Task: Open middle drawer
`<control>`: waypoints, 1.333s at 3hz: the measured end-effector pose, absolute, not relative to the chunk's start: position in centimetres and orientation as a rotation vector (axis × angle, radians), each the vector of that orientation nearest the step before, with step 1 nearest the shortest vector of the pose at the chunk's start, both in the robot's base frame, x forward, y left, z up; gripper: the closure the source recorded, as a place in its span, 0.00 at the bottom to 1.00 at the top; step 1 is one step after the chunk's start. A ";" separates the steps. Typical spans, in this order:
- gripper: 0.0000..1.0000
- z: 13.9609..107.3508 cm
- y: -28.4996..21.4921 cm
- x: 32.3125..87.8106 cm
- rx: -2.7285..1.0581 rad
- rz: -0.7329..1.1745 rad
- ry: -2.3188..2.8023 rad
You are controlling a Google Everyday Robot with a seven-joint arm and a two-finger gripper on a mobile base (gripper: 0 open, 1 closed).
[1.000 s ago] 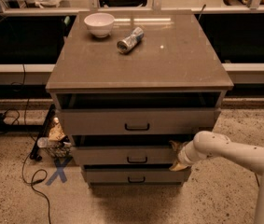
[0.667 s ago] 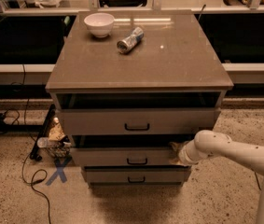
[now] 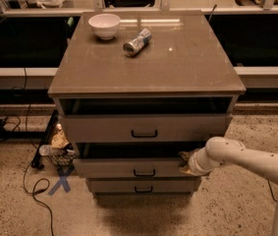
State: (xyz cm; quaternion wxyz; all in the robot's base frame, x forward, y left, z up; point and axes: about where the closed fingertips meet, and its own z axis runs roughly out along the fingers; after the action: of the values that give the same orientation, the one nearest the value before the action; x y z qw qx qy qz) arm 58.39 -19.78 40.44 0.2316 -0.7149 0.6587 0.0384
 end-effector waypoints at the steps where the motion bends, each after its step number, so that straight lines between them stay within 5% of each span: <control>1: 1.00 40.5 -19.8 58.4 -1.965 0.106 1.811; 4: 1.00 40.5 -19.8 58.4 -1.965 0.106 1.811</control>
Offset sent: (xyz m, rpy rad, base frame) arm -0.0605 -0.0073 -0.0261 0.0561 0.0575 -0.0227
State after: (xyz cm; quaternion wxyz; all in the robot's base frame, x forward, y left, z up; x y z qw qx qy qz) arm 58.39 -19.78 40.53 0.2316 -0.7149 0.6587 0.0385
